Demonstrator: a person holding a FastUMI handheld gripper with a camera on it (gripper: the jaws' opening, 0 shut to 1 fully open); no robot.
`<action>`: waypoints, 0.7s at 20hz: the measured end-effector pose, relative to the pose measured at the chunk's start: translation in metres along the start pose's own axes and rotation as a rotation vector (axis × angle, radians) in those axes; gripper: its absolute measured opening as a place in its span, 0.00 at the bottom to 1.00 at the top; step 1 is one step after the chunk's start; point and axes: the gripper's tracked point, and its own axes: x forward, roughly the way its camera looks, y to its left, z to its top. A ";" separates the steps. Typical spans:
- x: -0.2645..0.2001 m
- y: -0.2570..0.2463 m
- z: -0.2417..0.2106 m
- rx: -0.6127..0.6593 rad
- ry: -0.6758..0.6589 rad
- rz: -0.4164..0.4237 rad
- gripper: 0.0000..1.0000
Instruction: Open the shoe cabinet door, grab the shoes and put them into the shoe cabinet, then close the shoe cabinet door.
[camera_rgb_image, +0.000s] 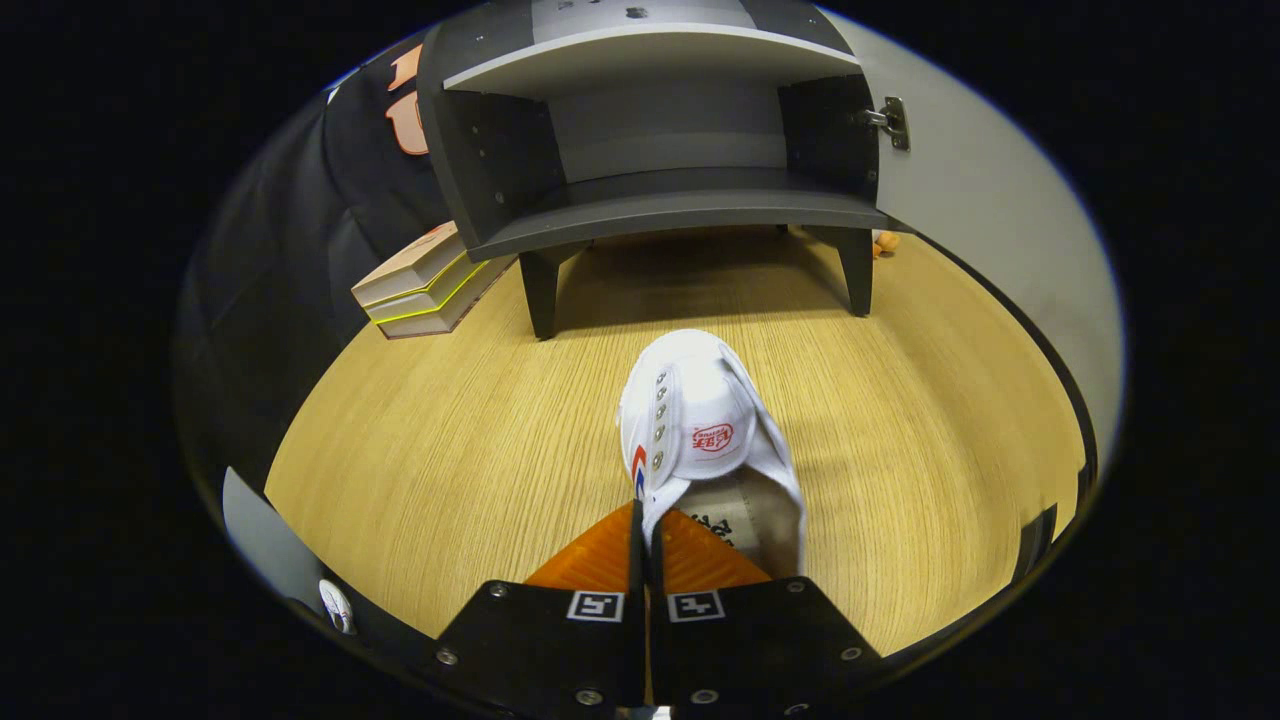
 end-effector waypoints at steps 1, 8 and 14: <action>0.000 0.000 0.000 0.006 0.003 0.004 0.01; -0.001 -0.002 0.003 -0.023 -0.006 -0.022 0.00; -0.034 0.007 0.036 -0.018 -0.101 -0.017 0.00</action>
